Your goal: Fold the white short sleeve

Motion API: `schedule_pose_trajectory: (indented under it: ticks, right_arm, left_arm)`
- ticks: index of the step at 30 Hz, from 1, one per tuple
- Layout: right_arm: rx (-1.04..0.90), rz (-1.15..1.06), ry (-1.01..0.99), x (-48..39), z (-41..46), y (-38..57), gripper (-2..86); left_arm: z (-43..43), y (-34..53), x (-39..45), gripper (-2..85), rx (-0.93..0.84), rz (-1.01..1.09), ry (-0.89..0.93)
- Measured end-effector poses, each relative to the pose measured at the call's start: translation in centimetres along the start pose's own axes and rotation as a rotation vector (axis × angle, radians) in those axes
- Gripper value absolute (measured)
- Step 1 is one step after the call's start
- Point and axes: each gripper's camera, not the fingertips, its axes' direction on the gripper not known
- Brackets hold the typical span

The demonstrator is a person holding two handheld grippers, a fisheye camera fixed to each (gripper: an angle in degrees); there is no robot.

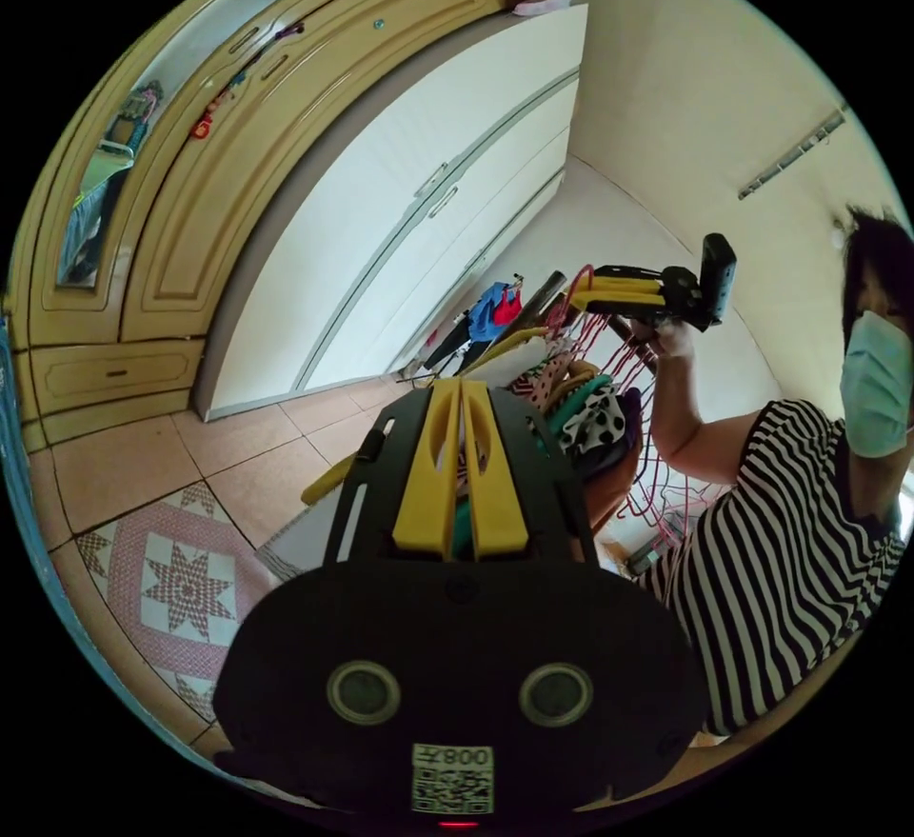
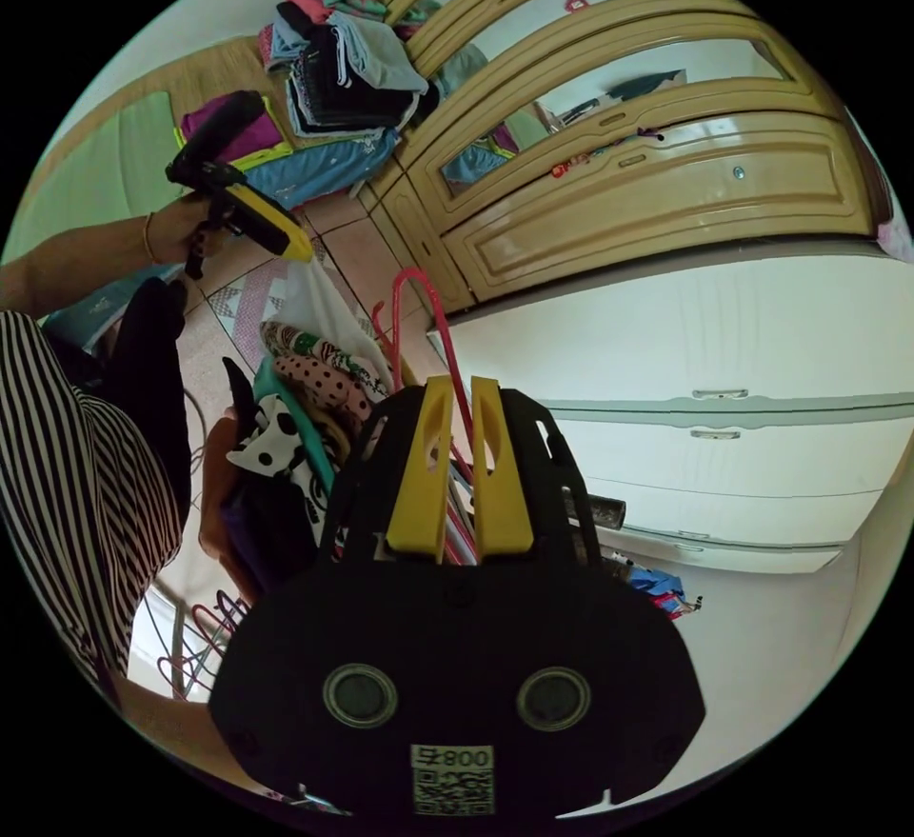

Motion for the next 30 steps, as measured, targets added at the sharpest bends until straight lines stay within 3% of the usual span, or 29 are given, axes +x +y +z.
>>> schedule_pose_trajectory:
  ticks: [11, 17, 20, 24, 30]
  right_arm:
    - [0.125, 0.078, -0.007, 3.6, -5.9, 1.4, 2.4]
    - [0.14, 0.095, 0.055, 4.4, -7.8, 2.1, 1.9]
    - [0.141, 0.103, 0.048, 5.0, -8.1, 2.5, 1.7]
    - [0.157, 0.13, 0.053, 5.7, -8.7, 3.2, 1.6]
    - [0.243, 0.264, 0.159, 7.7, -10.9, 5.3, 1.2]
  left_arm:
    - [5.1, -2.9, 1.0, -0.2, -0.1, 0.041, 0.081]
    - [7.5, -3.4, 0.2, -0.1, -0.217, 0.025, -0.014]
    - [5.7, -2.3, -2.3, -0.1, -0.204, -0.058, -0.096]
    - [-0.1, 0.1, -6.5, -0.2, -0.047, -0.231, -0.097]
    - [-3.8, 1.1, -6.6, -0.2, -0.02, -0.238, -0.146]
